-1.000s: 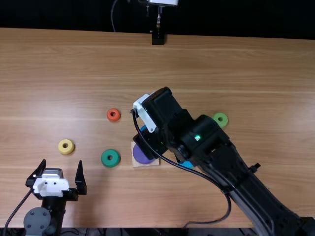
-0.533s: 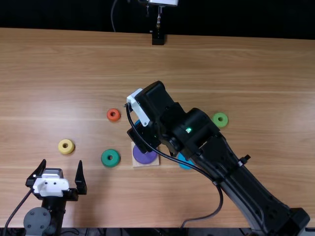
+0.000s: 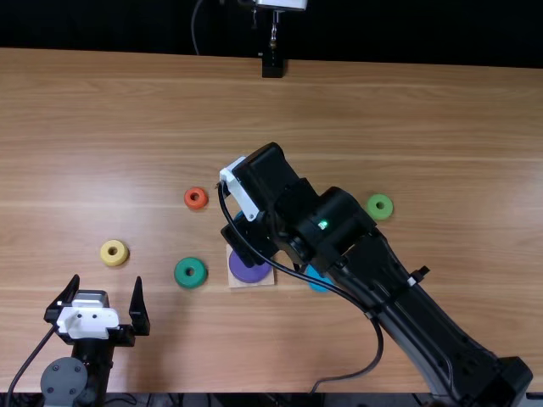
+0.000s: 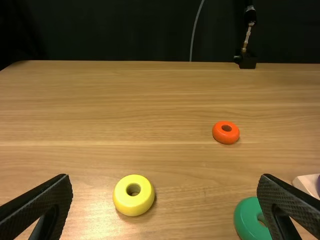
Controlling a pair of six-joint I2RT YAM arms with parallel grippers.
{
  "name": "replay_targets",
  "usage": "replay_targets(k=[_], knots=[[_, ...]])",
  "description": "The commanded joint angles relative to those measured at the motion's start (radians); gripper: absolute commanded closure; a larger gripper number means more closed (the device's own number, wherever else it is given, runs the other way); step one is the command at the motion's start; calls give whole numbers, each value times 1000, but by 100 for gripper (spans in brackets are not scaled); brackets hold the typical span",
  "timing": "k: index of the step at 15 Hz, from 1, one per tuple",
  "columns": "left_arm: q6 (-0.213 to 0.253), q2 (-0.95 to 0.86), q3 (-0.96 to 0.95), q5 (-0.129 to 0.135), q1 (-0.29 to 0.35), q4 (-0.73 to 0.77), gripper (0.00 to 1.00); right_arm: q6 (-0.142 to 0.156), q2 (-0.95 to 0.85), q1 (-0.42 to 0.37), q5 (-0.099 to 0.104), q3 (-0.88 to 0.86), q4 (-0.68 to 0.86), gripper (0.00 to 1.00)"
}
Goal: Build the Hanoi tower: stack the rings onto the peg from bottom to top in this color order: purple, dark blue, light blue, dark green, light green, yellow, orange.
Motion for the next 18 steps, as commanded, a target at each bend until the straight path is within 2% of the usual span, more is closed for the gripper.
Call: replay_targets(k=[1, 18], knots=[[15, -12, -49, -5, 8, -17, 0, 4, 15, 4, -3, -13, 4, 100], [15, -12, -49, -5, 9, -17, 0, 4, 65, 38, -3, -14, -2, 100]])
